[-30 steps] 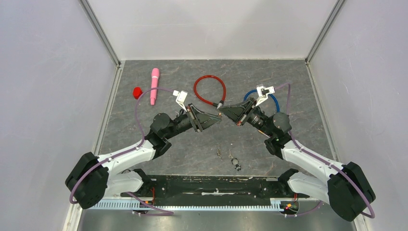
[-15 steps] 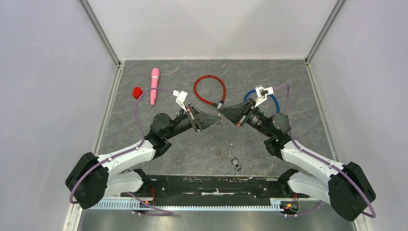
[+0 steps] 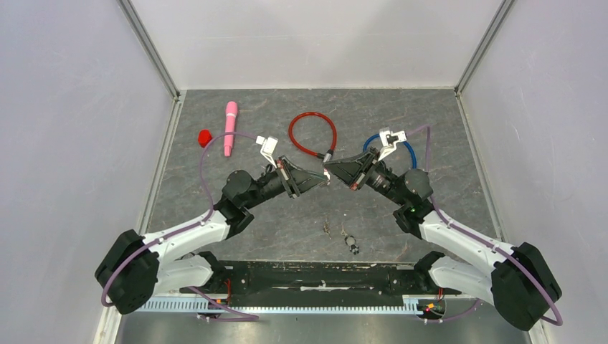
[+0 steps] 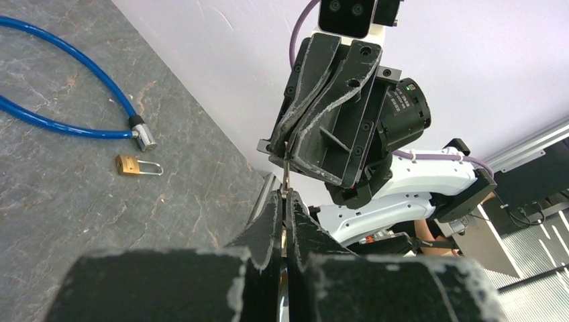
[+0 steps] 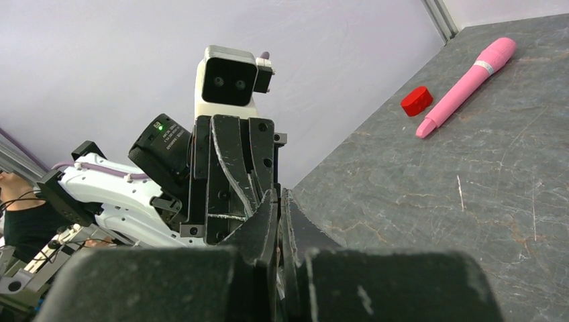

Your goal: Unlock with the key

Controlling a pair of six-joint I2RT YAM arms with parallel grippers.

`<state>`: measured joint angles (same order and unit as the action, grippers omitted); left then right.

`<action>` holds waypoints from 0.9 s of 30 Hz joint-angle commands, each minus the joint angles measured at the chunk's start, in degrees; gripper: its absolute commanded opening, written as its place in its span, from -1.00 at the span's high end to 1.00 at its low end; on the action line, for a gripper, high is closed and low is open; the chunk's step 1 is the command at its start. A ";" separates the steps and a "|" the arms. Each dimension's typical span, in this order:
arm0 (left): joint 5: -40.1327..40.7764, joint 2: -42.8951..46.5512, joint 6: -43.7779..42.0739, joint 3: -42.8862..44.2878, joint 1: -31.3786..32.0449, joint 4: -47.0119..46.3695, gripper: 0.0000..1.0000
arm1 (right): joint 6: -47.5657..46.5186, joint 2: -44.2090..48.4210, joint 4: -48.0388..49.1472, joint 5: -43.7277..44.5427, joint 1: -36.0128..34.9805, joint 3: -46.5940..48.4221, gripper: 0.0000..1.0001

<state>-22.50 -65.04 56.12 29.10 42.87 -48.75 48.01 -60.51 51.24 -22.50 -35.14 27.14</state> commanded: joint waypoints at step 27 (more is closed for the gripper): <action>-24.36 1.74 -23.05 6.68 -32.48 60.29 0.96 | -22.76 -35.33 -65.50 29.81 7.08 43.68 -0.71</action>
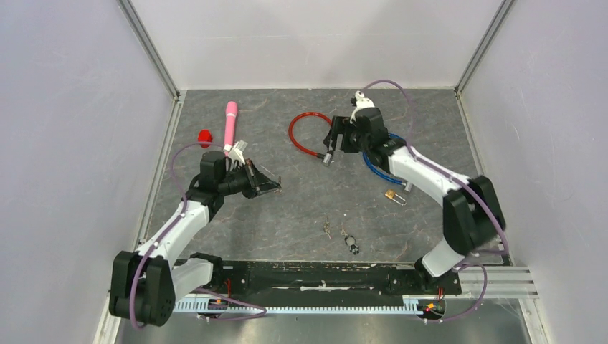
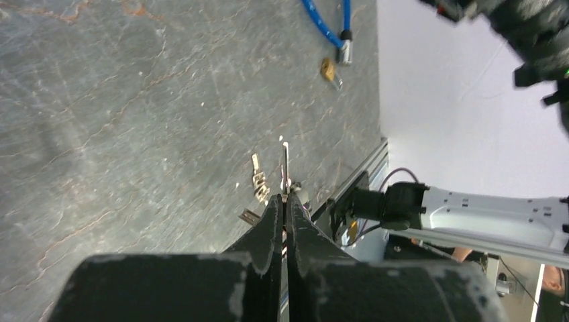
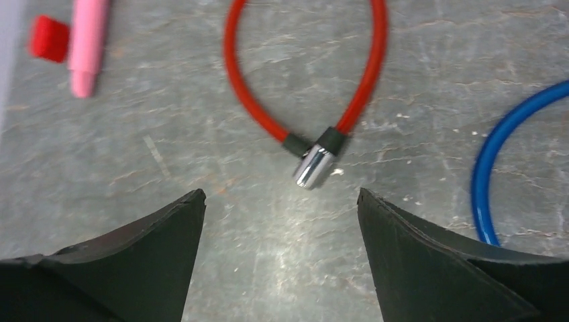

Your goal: Unlock with the key

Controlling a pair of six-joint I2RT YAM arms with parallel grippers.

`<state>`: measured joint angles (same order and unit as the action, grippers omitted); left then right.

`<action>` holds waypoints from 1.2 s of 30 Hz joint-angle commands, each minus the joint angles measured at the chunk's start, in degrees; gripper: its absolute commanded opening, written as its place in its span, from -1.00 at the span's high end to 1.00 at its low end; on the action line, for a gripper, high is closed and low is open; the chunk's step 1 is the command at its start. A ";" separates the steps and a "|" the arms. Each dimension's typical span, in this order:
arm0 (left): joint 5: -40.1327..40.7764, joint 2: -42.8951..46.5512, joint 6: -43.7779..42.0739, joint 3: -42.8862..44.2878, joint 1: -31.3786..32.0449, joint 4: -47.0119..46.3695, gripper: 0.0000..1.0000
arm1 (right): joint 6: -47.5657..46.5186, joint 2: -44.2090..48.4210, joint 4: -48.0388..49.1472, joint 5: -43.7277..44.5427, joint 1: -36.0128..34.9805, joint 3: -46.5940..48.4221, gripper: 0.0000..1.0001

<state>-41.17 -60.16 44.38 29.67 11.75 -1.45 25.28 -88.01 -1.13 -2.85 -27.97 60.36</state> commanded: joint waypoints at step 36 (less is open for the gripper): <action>-3.92 -4.08 -23.40 11.96 0.65 23.22 0.96 | 13.65 -22.48 -17.86 19.65 -4.42 12.86 0.93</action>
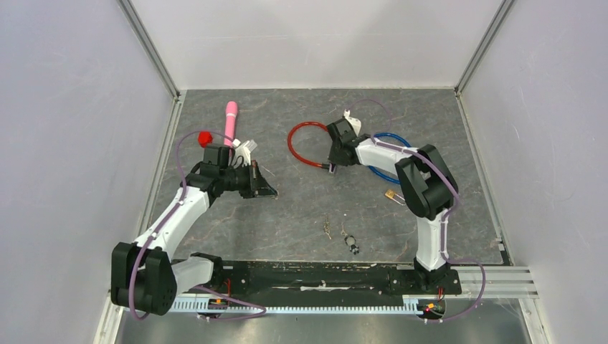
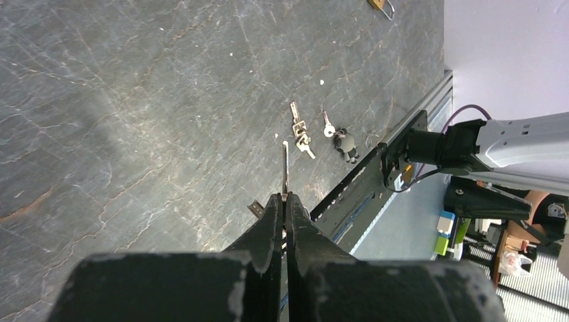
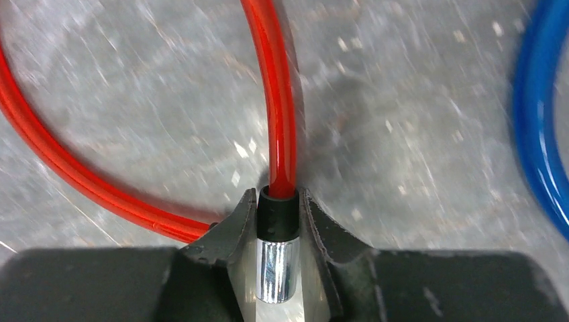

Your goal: Unlock with the key

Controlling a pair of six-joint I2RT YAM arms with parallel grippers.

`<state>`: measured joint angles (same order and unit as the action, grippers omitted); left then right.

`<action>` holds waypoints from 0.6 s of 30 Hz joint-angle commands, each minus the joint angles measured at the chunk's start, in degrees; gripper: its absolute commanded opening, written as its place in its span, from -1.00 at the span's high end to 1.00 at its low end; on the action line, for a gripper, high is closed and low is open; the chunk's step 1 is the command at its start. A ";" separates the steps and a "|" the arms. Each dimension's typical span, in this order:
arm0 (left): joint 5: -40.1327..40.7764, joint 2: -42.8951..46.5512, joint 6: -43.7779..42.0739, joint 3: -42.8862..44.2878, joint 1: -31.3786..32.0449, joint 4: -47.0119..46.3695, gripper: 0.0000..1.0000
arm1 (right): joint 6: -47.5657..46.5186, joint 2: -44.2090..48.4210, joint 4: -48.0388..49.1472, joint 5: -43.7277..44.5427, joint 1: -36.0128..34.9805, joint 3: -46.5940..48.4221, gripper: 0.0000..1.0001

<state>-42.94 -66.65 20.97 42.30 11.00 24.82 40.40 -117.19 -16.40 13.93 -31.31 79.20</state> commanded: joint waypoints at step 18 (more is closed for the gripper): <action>0.84 2.93 0.94 -1.68 6.95 -3.97 0.95 | -2.09 19.43 -4.06 -0.14 -2.00 -22.54 0.14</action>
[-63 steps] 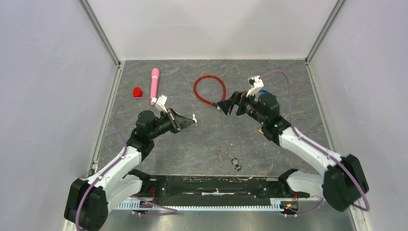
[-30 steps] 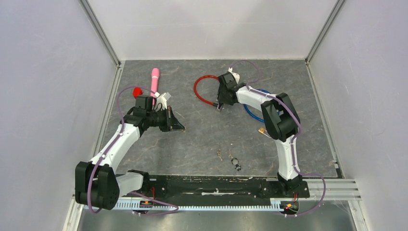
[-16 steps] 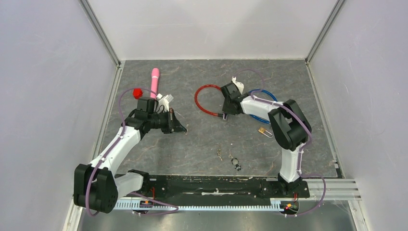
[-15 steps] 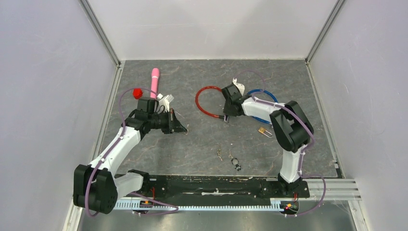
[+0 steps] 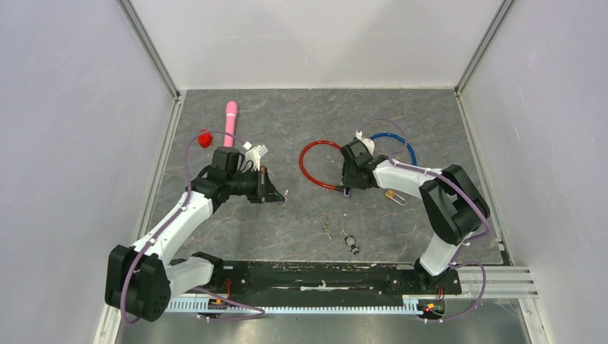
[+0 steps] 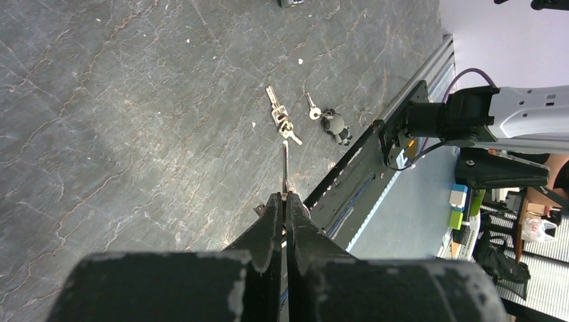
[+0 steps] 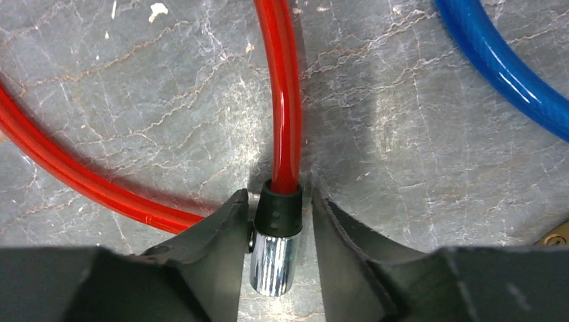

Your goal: Unlock with the key

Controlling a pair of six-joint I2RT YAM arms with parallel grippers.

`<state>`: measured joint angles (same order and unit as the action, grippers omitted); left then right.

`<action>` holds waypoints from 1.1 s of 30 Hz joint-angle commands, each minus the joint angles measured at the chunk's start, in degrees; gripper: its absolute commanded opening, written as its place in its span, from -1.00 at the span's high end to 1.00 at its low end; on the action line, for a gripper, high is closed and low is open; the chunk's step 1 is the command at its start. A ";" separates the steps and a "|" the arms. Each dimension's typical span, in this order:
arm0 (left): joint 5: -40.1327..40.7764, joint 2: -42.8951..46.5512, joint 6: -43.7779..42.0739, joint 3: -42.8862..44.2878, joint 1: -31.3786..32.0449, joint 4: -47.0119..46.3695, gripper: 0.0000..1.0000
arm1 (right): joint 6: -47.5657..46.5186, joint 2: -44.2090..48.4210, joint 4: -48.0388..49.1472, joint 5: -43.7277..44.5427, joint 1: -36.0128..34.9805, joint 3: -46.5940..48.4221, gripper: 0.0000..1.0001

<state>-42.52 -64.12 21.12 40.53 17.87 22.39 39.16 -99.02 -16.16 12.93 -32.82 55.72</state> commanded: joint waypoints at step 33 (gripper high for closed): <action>-0.20 -0.84 3.56 0.92 3.31 -3.33 0.96 | 8.69 -8.19 -22.84 1.77 -1.92 16.79 1.00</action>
<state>-42.06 -65.14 21.45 40.53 18.76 22.28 45.23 -109.40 -37.10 16.53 -34.13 72.42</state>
